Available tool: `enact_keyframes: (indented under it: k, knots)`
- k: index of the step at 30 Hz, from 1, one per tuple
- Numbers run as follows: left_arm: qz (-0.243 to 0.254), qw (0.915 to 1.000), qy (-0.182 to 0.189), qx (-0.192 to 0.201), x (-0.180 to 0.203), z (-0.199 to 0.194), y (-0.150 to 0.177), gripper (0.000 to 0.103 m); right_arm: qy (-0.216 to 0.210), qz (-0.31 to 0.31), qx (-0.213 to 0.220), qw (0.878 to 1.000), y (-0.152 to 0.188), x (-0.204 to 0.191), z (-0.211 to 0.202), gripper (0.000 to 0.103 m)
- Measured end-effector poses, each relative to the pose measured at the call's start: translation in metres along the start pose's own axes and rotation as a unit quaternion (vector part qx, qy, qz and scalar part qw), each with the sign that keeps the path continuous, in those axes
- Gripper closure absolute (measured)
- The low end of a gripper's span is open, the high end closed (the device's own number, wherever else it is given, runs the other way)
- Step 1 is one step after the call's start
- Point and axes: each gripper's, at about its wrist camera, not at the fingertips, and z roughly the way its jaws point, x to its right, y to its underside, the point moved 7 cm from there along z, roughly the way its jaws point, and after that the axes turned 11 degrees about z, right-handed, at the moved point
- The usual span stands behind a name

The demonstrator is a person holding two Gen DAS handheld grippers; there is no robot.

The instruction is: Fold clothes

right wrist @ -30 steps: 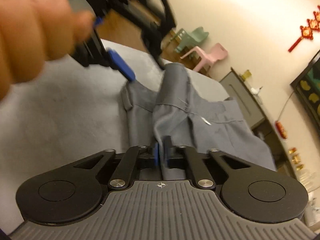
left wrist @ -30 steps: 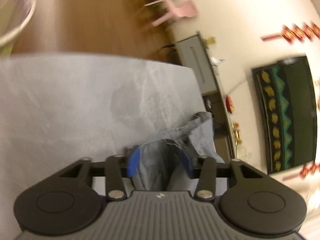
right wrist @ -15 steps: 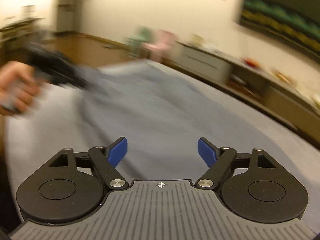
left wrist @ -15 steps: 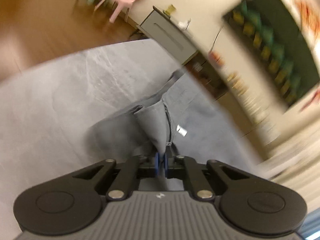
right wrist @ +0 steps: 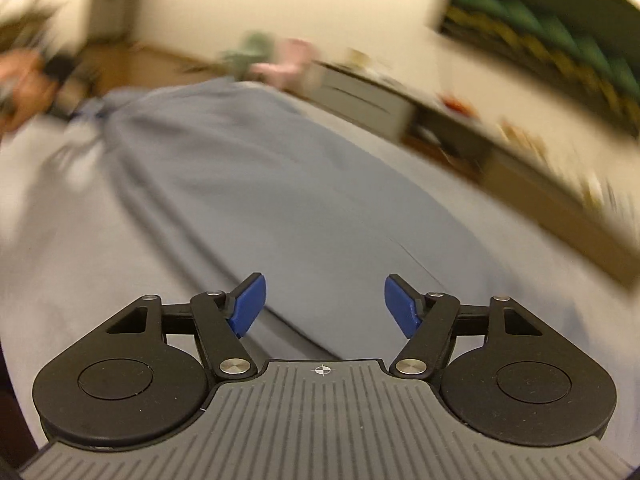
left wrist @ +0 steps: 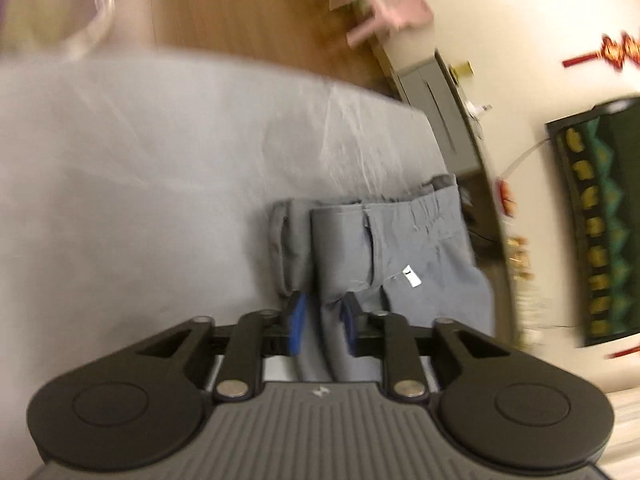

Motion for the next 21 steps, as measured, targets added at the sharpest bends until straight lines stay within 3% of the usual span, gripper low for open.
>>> enact_keyframes:
  k: [1,4,7,8,9,10,12,13,16,19,21]
  knots:
    - [0.021,0.9997,-0.01,0.012,0.006,-0.011,0.006,0.056,-0.002,-0.041,0.004,0.999,-0.006,-0.019,0.008,0.042]
    - [0.08,0.9955,-0.032,0.039,0.023,-0.043,0.024,0.056,-0.013,-0.145,0.002,0.989,-0.013,-0.063,0.034,0.052]
    - [0.087,0.9951,0.043,-0.017,0.04,-0.034,0.051,0.056,0.001,-0.214,-0.003,0.977,-0.01,-0.088,0.052,0.055]
    - [0.093,0.9921,0.072,-0.044,0.047,-0.03,0.061,0.056,0.009,-0.231,-0.007,0.973,-0.009,-0.093,0.057,0.056]
    - [0.112,0.9833,0.108,-0.094,0.06,-0.018,0.075,0.057,0.016,-0.242,-0.013,0.97,-0.01,-0.096,0.061,0.057]
    - [0.131,0.9773,0.116,-0.119,0.07,-0.011,0.085,0.057,0.02,-0.248,-0.018,0.968,-0.01,-0.097,0.065,0.06]
    - [0.167,0.97,0.104,-0.143,0.084,0.001,0.098,0.058,0.019,-0.248,-0.035,0.968,-0.013,-0.1,0.07,0.075]
    - [0.166,0.9695,0.102,-0.149,0.086,0.006,0.1,0.058,0.011,-0.249,-0.047,0.967,-0.014,-0.102,0.074,0.101]
    - [0.155,0.9702,0.101,-0.157,0.09,0.016,0.104,0.057,0.009,-0.255,-0.046,0.966,-0.017,-0.106,0.079,0.103]
    - [0.137,0.9735,0.101,-0.153,0.087,0.015,0.103,0.059,0.014,-0.246,0.018,0.969,-0.031,-0.114,0.037,0.103]
    - [0.122,0.9759,0.101,-0.15,0.083,0.014,0.099,0.059,0.003,-0.267,0.01,0.964,-0.019,-0.125,0.027,0.103]
